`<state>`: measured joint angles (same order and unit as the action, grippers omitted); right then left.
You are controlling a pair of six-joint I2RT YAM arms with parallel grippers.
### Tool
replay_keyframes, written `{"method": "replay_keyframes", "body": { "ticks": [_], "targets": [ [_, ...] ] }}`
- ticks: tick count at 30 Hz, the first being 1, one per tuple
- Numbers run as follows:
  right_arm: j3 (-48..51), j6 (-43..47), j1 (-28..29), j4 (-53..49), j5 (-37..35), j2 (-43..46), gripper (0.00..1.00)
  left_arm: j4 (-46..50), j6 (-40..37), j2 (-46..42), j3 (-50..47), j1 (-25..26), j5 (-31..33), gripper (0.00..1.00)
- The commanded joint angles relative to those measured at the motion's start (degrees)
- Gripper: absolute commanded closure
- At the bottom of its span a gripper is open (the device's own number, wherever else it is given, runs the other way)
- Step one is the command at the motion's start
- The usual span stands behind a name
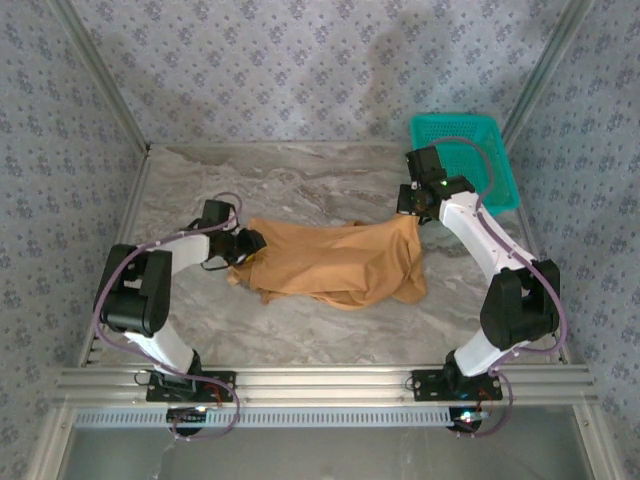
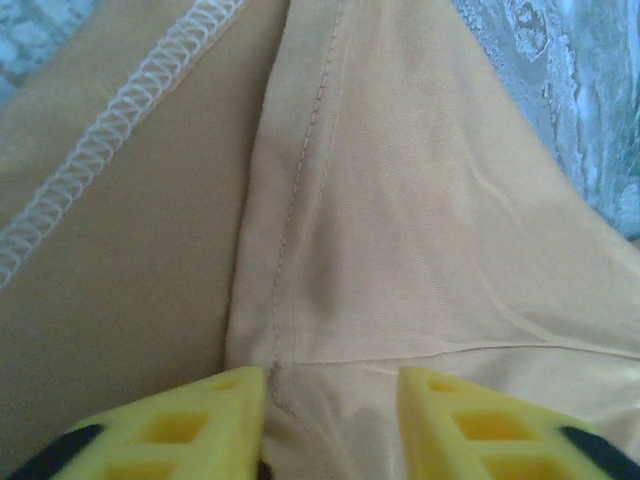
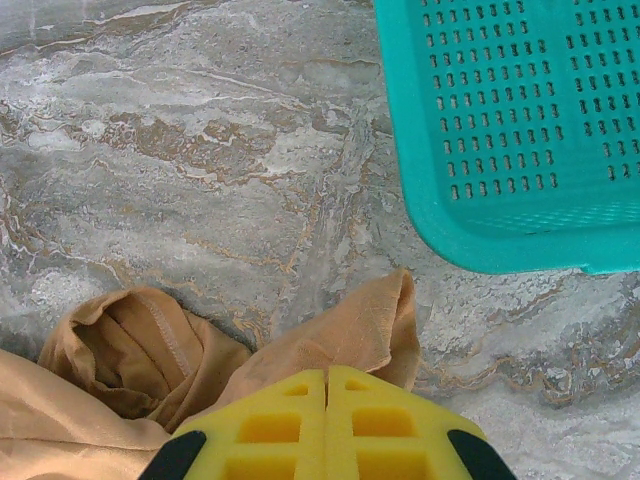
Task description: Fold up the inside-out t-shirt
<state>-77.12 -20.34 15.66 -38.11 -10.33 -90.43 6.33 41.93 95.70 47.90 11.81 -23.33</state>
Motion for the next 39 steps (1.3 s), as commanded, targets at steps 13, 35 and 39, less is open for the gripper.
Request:
{"method": "replay_keyframes", "body": {
  "ticks": [13,35,39],
  "targets": [
    [-1.9,-1.4,-0.4,-2.8,-1.7,3.9,1.00,7.1,-1.9,-10.6,8.6,0.6,8.3,1.00],
    [-30.7,-7.3,-6.1,2.8,13.0,13.4,1.00,14.4,-6.4,-23.2,47.4,-15.4,4.0,1.00],
    [-32.1,-8.7,-5.8,3.4,17.6,17.4,1.00,14.2,-6.4,-28.7,48.2,-17.1,3.3,1.00]
  ]
}}
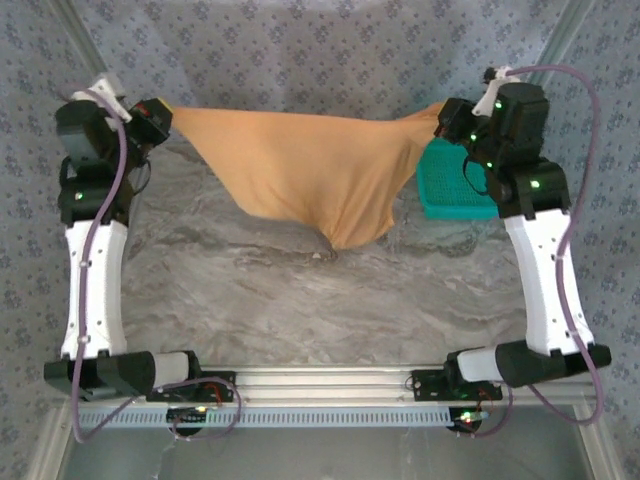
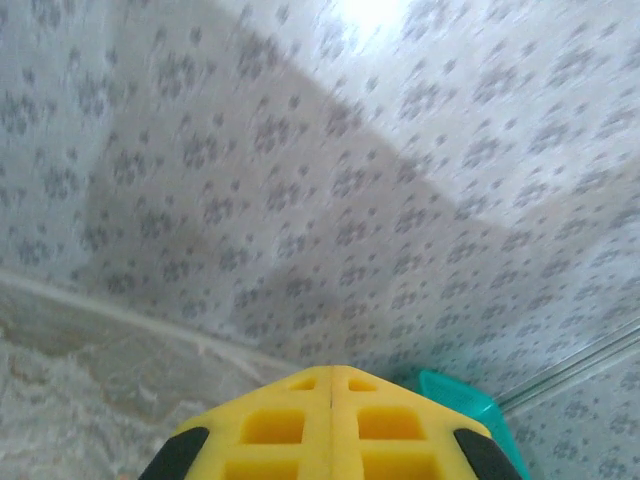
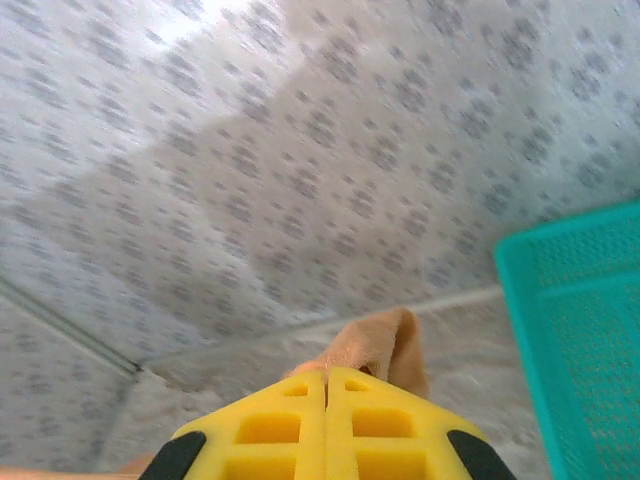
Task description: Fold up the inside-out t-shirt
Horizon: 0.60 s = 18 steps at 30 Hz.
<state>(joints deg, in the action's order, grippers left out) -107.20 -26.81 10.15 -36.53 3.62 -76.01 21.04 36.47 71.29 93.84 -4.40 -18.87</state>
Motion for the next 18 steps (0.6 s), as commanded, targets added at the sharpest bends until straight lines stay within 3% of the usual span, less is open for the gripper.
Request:
{"method": "replay_keyframes", "body": {
  "ticks": [1,5,11,18],
  "targets": [
    [-2.0,-2.3,-0.1,1.8,4.6,4.4,1.00,-0.5,-1.3,-5.9,2.3,-1.3,-1.0,1.00],
    [-1.1,-1.9,0.4,4.7,6.1,10.7,1.00,1.2,-3.9,-11.7,4.2,-1.4,1.7,1.00],
    [-1.4,0.5,0.4,4.5,2.5,18.4,1.00,6.0,-8.6,-15.9,10.6,-1.4,4.1,1.00],
    [-2.5,3.5,0.4,3.0,-1.3,11.3,1.00,7.5,-11.4,-11.1,8.1,-1.4,3.5,1.00]
  ]
}}
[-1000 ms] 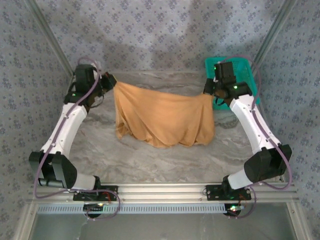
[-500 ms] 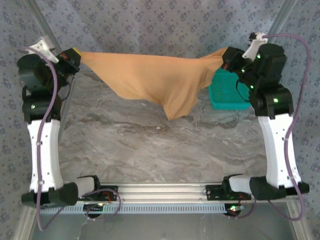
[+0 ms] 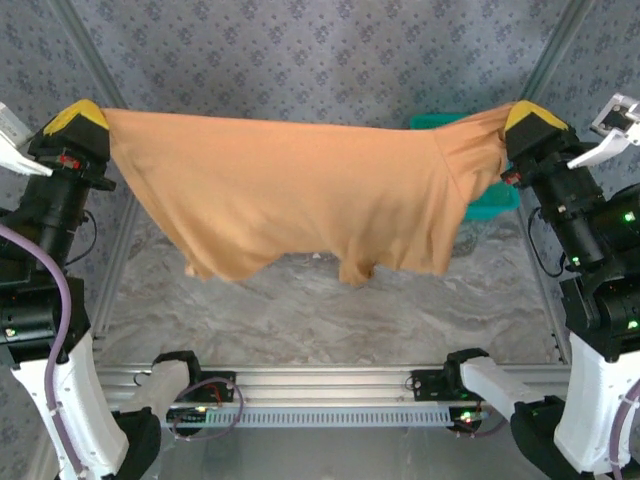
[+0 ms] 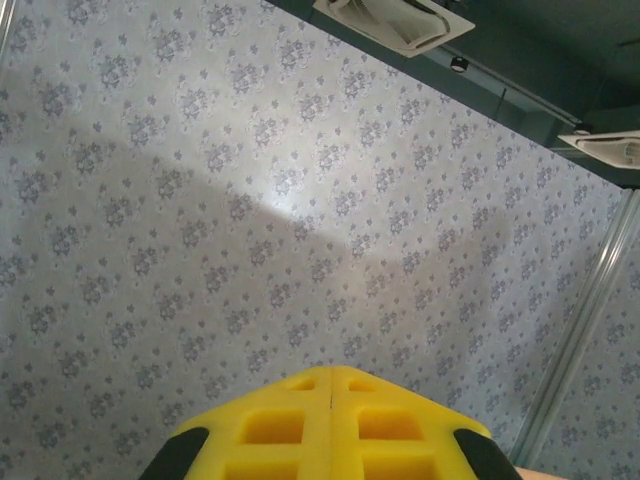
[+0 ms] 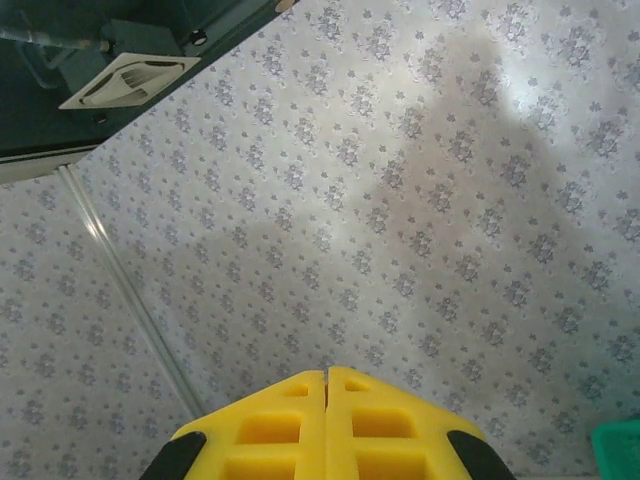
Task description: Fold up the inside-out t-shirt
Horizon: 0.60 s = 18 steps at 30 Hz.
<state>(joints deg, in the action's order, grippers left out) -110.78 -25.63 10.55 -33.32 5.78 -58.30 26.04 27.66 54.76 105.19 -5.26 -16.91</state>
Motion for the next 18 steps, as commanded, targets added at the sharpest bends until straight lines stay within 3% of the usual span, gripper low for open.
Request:
{"method": "replay_keyframes", "body": {
  "ticks": [1,6,11,12,14,16,17,18],
  "targets": [
    [1.5,2.7,0.0,0.0,-3.8,-8.6,1.00,1.8,-2.9,7.0,-5.2,-0.6,1.5,1.00],
    [1.6,4.5,0.2,1.7,-6.0,-23.3,1.00,-2.4,-4.4,19.4,-15.0,-0.6,2.5,1.00],
    [-4.0,3.9,0.2,1.2,-4.7,-42.2,1.00,-6.5,-4.3,35.8,-18.2,-0.6,5.0,1.00],
    [-6.8,3.2,0.2,0.1,-3.7,-47.1,0.93,-6.8,-4.0,39.2,-17.9,-0.6,5.4,0.96],
    [-16.4,0.8,0.0,-6.1,-0.8,-57.6,0.75,-6.0,-4.1,45.7,-15.6,-0.3,6.0,0.70],
    [-33.1,-2.1,-0.1,-17.8,2.2,-70.0,0.52,-0.5,-5.1,52.1,-10.2,0.0,7.2,0.51],
    [-41.3,-3.0,0.0,-22.8,2.3,-74.9,0.45,2.8,-5.8,54.2,-7.8,0.2,8.4,0.42],
    [-48.7,-3.8,0.2,-27.6,2.5,-79.2,0.40,5.6,-6.4,55.5,-6.3,0.7,10.4,0.40]
  ]
}}
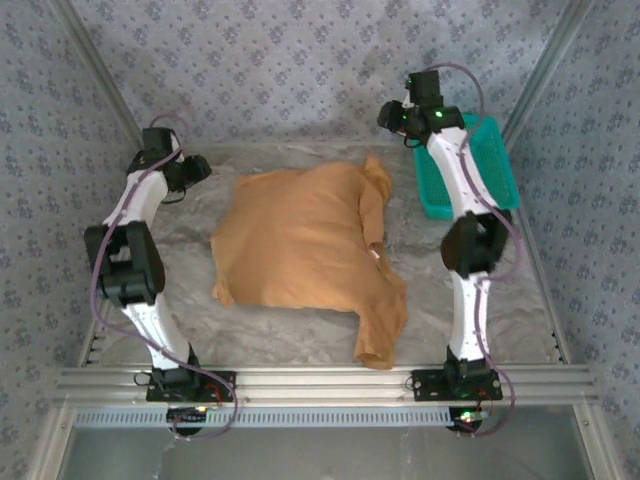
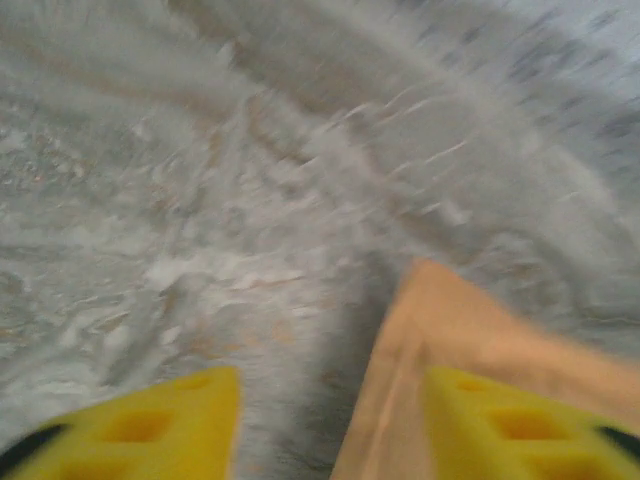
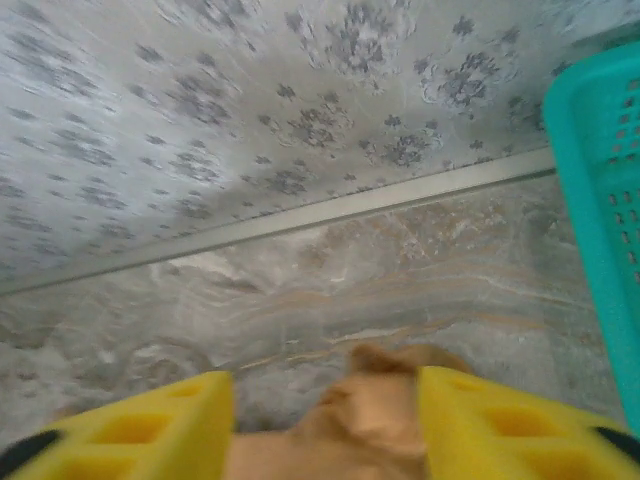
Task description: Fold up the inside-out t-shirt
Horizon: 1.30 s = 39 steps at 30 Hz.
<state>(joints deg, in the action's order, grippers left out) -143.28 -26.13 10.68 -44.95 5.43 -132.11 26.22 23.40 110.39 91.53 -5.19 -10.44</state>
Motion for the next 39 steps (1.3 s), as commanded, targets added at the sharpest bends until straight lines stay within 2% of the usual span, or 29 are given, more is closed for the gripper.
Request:
{"method": "replay_keyframes", "body": {
  "ticks": [1,3,6,10,14,18,22,24,29,34,35,37,39],
  "targets": [
    [-19.9,-3.6,0.2,-18.9,2.6,-7.7,0.38,7.3,-2.4,0.3,7.6,1.1,5.9,0.39],
    [-16.2,-3.5,1.1,-20.4,0.2,-6.4,0.38,9.7,-2.1,-0.9,5.4,1.9,7.9,0.40],
    [5.3,-2.1,2.8,-14.2,-2.9,3.4,0.38,8.9,-0.9,-7.5,-4.8,3.6,7.7,0.43],
    [33.5,-0.3,5.0,-4.6,-6.4,17.9,0.38,3.3,2.6,-20.6,-24.6,5.4,3.7,0.44],
    [50.9,0.8,5.5,-1.1,-8.6,26.3,0.38,-3.1,6.3,-30.6,-40.1,5.5,-1.7,0.46],
    [58.3,2.5,5.1,-2.2,-10.3,29.5,0.38,-7.7,8.1,-34.2,-47.8,6.0,-5.2,0.46],
    [63.1,3.2,5.2,-0.3,-9.9,32.5,0.39,-13.2,9.7,-32.3,-51.6,7.1,-9.2,0.49],
    [64.7,3.1,5.4,0.2,-8.7,33.8,0.39,-15.4,10.6,-30.9,-53.0,8.3,-11.3,0.58],
    [68.3,2.6,7.2,-1.2,-8.6,37.8,0.41,-15.7,11.1,-30.4,-56.3,10.4,-10.5,0.61],
    [74.3,1.6,8.1,-3.1,-10.1,41.7,0.40,-13.1,9.5,-28.7,-57.1,10.4,-7.0,0.56],
    [76.2,1.6,8.1,-3.0,-9.5,41.9,0.40,-12.7,9.3,-27.9,-56.9,10.4,-6.7,0.60],
    [78.8,1.1,7.5,-1.7,-9.1,41.6,0.40,-12.2,9.1,-26.3,-56.1,10.3,-6.1,0.84],
    [80.3,0.7,7.1,0.4,-8.5,40.5,0.40,-11.0,8.6,-26.2,-55.2,9.1,-4.8,1.00]
  ]
}}
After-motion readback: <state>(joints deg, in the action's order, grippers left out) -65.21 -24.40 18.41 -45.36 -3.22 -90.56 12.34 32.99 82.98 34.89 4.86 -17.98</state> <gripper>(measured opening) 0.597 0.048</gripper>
